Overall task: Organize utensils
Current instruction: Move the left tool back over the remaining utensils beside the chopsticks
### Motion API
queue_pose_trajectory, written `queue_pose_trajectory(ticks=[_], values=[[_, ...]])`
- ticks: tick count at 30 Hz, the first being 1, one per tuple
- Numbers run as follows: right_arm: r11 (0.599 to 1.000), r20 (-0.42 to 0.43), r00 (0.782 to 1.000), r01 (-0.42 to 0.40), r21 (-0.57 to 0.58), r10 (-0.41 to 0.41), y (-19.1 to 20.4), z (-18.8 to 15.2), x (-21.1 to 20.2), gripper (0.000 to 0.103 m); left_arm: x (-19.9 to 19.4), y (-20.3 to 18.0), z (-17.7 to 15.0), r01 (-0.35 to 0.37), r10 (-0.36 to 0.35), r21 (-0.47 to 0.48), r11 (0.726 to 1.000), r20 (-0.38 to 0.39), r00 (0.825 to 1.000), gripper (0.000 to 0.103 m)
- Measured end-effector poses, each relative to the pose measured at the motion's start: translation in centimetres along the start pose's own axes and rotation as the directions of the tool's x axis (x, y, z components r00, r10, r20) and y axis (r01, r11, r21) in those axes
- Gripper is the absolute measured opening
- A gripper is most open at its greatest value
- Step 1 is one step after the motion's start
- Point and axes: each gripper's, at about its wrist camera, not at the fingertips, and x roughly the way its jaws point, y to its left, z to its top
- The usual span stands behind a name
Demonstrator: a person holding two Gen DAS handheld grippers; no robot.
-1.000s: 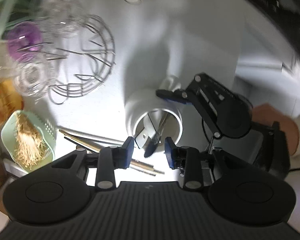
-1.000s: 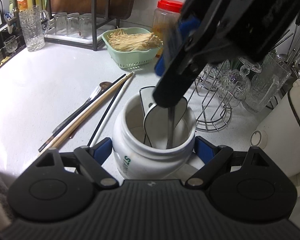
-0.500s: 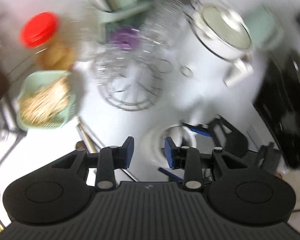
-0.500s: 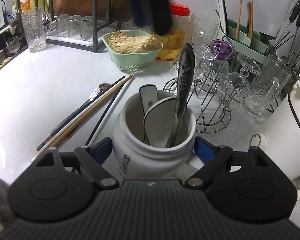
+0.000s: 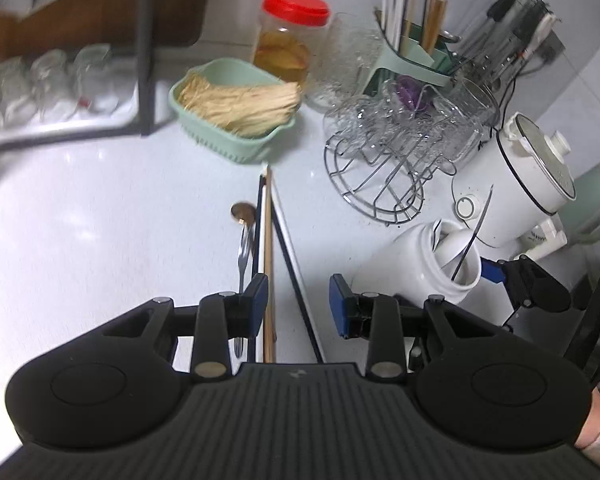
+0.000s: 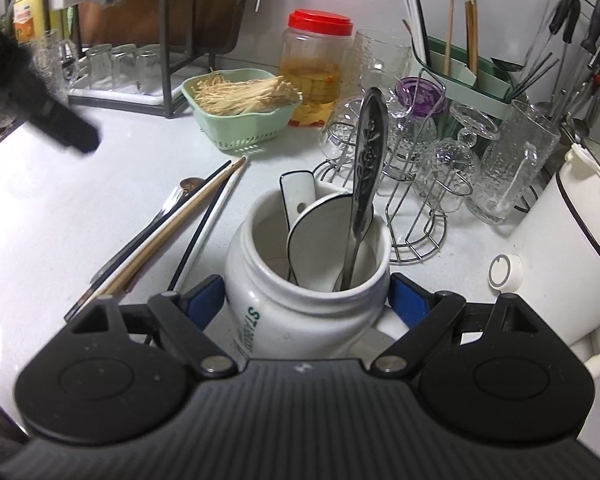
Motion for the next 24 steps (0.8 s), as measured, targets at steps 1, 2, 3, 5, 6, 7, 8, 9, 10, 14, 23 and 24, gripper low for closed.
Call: queue_pose_trajectory(ticks=[1,2,3,5,6,7,8,9,10,14,23,24], values=[[1.0,0.0,1.0,0.007,0.006,-0.007,0.1,0.0,0.0,0.09,0.0,0.3,-0.4,-0.004,0.004,-0.003,1.0,-0.001,1.0,0.038],[1.0,-0.002,1.0,0.014,0.012,-0.014,0.2,0.0,0.0,0.09,-0.2,0.6,-0.8,-0.009,0.009,-0.001,1.0,-0.001,1.0,0.038],[1.0,-0.008,1.0,0.021,0.017,-0.021,0.3,0.1,0.0,0.09,-0.3,0.7,-1.0,-0.013,0.013,0.002,1.0,0.004,1.0,0.038],[0.999,-0.017,0.999,0.032,0.03,-0.031,0.5,0.3,0.1,0.09,-0.7,1.6,-1.5,-0.001,0.001,-0.015,1.0,0.016,1.0,0.038],[0.999,-0.018,0.999,0.038,0.035,-0.037,0.6,0.4,0.2,0.091,-0.9,2.2,-1.6,0.007,-0.007,-0.024,1.0,0.02,1.0,0.038],[0.998,-0.017,0.999,0.045,0.042,-0.044,0.6,0.4,0.3,0.091,-1.0,2.5,-1.8,0.01,-0.01,-0.025,1.0,0.024,1.0,0.038],[0.997,-0.018,0.998,0.054,0.051,-0.053,0.7,0.4,0.3,0.09,-1.1,2.8,-1.9,0.008,-0.008,-0.024,1.0,0.027,1.0,0.038],[0.996,-0.021,0.998,0.065,0.062,-0.064,0.8,0.4,0.3,0.09,-1.3,3.2,-1.9,0.009,-0.008,-0.025,1.0,0.032,0.999,0.038],[0.994,-0.028,0.997,0.077,0.076,-0.075,0.9,0.5,0.3,0.09,-1.7,3.5,-2.0,0.018,-0.017,-0.027,0.999,0.039,0.999,0.038],[0.987,-0.045,0.993,0.113,0.111,-0.109,1.2,0.6,0.4,0.09,-2.5,4.4,-2.3,0.028,-0.026,-0.035,0.999,0.062,0.998,0.038],[0.99,-0.044,0.995,0.098,0.102,-0.094,1.0,0.4,0.2,0.09,-2.4,4.1,-2.1,-0.017,0.026,-0.073,0.997,0.122,0.992,0.038],[0.991,-0.042,0.995,0.092,0.096,-0.089,0.9,0.3,0.1,0.09,-2.2,4.0,-2.0,-0.026,0.036,-0.078,0.997,0.126,0.991,0.038]])
